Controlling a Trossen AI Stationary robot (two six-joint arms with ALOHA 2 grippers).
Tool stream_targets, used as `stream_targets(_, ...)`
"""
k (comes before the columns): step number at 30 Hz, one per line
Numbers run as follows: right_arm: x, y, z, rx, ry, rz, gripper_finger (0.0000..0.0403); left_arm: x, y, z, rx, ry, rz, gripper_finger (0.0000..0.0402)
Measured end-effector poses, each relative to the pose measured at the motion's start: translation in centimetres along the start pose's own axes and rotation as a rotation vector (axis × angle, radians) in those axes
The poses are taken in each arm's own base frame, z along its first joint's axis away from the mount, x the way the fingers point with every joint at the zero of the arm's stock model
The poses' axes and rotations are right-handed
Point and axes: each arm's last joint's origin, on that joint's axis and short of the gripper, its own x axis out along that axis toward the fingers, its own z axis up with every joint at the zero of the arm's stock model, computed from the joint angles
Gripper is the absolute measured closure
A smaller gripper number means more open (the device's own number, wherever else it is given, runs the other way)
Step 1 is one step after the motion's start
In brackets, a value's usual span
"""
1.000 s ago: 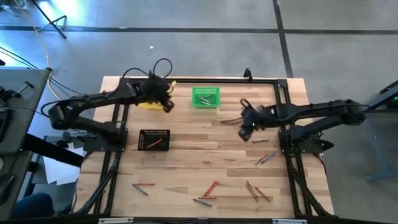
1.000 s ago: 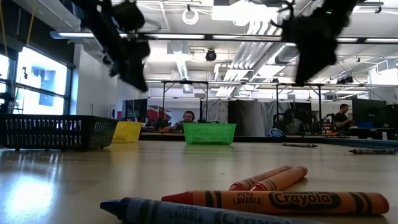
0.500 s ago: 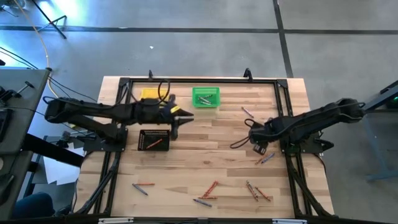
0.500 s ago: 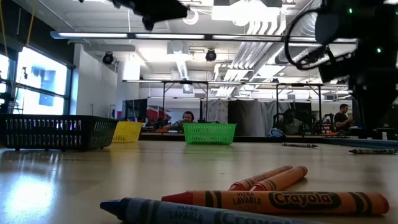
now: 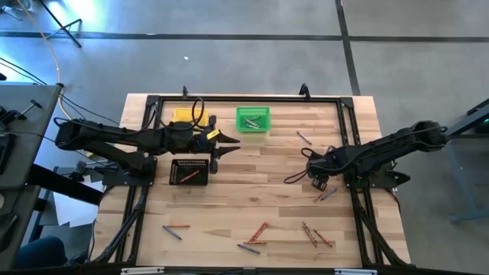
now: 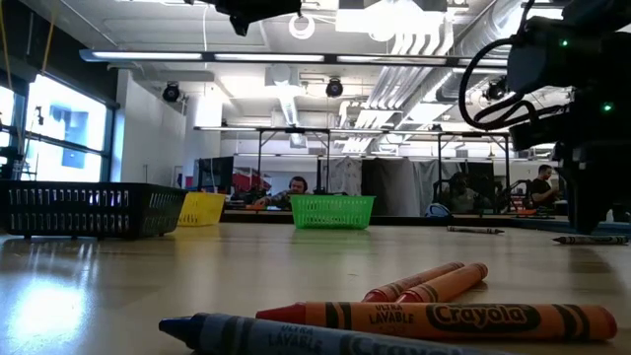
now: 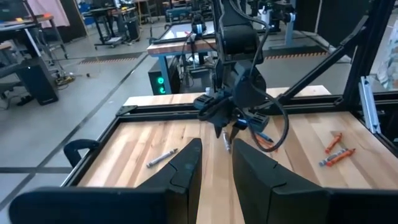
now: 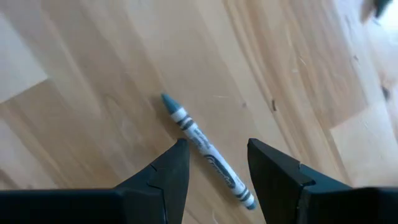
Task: Sort crayons
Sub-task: Put the gray crayon into the green bin
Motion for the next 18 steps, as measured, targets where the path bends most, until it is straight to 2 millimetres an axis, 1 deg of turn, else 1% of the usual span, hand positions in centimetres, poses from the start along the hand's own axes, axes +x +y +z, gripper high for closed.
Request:
stream_targets(7, 0.2, -0.7, 0.8, 0.064, -0.011, 0.019, 0.0248, 0.0, 0.0, 0.0, 0.016, 0.002, 0.001, 0.0328)
stream_targets(18, 0.4, -1.5, 1.5, 0.075, 0.018, 0.097, 0.0248, 0.0, 0.0, -0.3, 0.029, 0.03, -0.005, 0.0328)
